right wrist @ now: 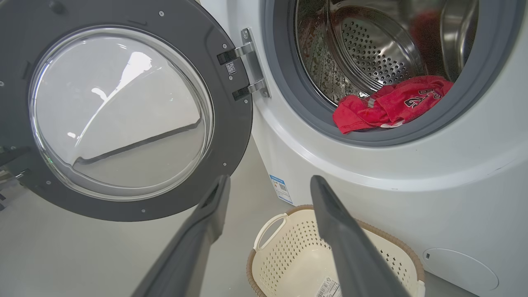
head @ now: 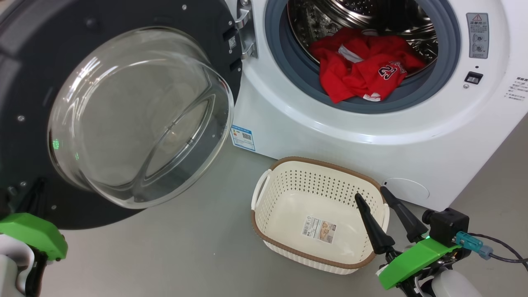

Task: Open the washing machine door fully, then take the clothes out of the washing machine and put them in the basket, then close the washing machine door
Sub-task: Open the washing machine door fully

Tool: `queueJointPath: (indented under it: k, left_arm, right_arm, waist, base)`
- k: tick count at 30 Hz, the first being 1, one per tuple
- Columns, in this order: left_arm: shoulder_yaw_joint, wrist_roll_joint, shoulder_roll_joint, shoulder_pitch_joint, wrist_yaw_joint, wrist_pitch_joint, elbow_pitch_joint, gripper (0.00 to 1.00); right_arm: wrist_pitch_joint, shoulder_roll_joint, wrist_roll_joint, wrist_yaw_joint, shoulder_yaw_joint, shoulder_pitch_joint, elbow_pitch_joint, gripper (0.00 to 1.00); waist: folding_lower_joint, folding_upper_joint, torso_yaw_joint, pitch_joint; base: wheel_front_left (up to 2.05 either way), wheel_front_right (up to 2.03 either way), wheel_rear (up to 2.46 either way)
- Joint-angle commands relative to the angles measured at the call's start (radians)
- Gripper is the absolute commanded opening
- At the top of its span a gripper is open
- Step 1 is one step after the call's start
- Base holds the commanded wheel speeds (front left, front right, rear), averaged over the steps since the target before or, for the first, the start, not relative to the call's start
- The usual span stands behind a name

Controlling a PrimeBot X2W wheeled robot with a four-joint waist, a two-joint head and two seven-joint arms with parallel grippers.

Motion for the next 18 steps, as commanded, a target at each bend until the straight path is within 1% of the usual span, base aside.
queueJointPath:
  k: [1,11,18]
  left_arm:
    - [0.034,-0.01,0.054,-0.051,-0.002,-0.017,-0.007,0.0]
    - [0.018,-0.036,0.045,-0.035,-0.007,-0.041,-0.018,0.0]
    - [0.033,-0.057,0.035,0.01,-0.001,-0.06,-0.067,0.0]
  right_arm:
    - [-0.013,0.001,0.006,0.002,0.016,-0.017,-0.024,1.0]
    - [-0.013,0.0,0.008,0.002,0.017,-0.019,-0.024,1.0]
    - [-0.013,0.001,0.011,0.002,0.015,-0.014,-0.023,1.0]
  waist:
    - [0.0,0.0,0.002,0.0]
    - [0.0,0.0,0.005,-0.002]
    - [0.0,0.0,0.0,-0.009]
  base:
    - [0.0,0.0,0.0]
    - [0.0,0.0,0.0]
    - [0.0,0.0,0.0]
